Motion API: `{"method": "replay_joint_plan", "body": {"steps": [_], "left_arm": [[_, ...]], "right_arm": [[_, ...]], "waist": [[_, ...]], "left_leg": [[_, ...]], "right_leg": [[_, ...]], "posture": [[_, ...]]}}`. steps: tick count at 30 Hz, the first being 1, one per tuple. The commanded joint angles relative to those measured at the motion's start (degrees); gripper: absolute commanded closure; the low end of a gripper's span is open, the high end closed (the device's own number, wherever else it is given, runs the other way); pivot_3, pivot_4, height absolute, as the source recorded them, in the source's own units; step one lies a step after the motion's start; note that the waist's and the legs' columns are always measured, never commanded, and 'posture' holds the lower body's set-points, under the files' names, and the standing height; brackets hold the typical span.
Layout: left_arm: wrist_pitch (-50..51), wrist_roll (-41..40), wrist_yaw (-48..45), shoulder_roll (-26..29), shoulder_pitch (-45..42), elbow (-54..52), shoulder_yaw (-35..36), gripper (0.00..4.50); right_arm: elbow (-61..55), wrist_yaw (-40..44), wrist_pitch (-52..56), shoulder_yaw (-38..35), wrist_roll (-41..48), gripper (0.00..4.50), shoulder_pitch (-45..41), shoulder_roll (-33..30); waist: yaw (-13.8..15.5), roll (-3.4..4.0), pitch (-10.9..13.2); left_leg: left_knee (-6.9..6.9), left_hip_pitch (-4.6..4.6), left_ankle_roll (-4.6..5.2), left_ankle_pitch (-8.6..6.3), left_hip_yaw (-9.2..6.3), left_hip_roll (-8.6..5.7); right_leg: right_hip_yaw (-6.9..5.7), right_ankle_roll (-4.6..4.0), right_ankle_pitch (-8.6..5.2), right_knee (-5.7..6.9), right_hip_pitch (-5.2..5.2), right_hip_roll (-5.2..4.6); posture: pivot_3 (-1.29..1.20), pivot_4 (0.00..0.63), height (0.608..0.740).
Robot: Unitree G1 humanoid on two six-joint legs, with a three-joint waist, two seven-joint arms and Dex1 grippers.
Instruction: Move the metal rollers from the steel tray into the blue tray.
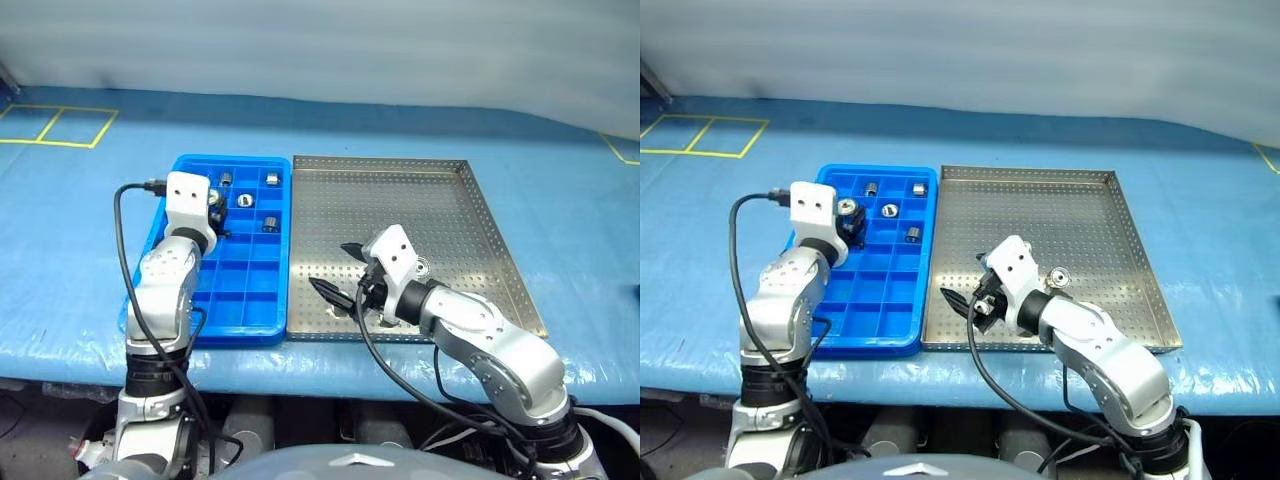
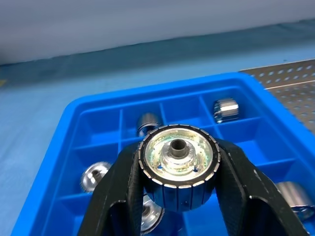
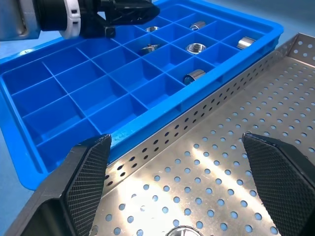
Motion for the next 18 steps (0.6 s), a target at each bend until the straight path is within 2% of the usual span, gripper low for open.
{"method": "replay_joint_plan", "body": {"steps": [1, 9, 17, 18], "left_arm": [[-0.44, 1.98, 3.42, -0.65, 3.18, -5.46, -0.29, 2.79], [1.00, 3.51, 9.28, -2.39, 5.25, -4.28, 1.60, 2.79], [0.26, 1.82, 7.14, -2.64, 5.54, 0.58, -0.38, 2.79], [0.31, 1.57, 7.09, -2.75, 5.48, 0.52, -0.31, 2.44]], "right_arm": [[-0.77, 0.87, -1.19, 0.28, -0.10, 0.00, -0.52, 0.17], [-0.65, 1.15, -1.12, 0.54, -0.21, 0.00, -0.03, 0.10], [-1.63, 0.11, -0.72, 0.36, -0.45, 0.00, 1.10, 0.58], [-1.89, -0.17, -0.63, 0.18, -0.46, 0.00, 1.38, 0.62]], "waist": [[0.36, 0.00, 0.00], [2.19, -0.01, 0.00], [2.19, 0.00, 0.00], [2.20, -0.01, 0.00]], "left_leg": [[-0.02, 0.00, 0.00, 0.00, -0.01, 0.01], [0.03, 0.00, 0.04, 0.04, -0.05, 0.00], [0.01, -0.03, 0.04, 0.04, -0.06, -0.02], [0.01, -0.03, 0.04, 0.04, -0.05, -0.03]], "right_leg": [[0.00, 0.00, 0.01, 0.00, 0.00, 0.00], [-0.07, -0.24, -0.13, 0.04, 0.02, -0.02], [-0.08, -0.25, -0.13, 0.01, 0.00, -0.04], [-0.08, -0.25, -0.13, 0.01, 0.00, -0.05]], "posture": [[0.24, 0.150, 0.740], [0.25, 0.150, 0.740], [0.22, 0.150, 0.740], [0.22, 0.150, 0.740]]}}
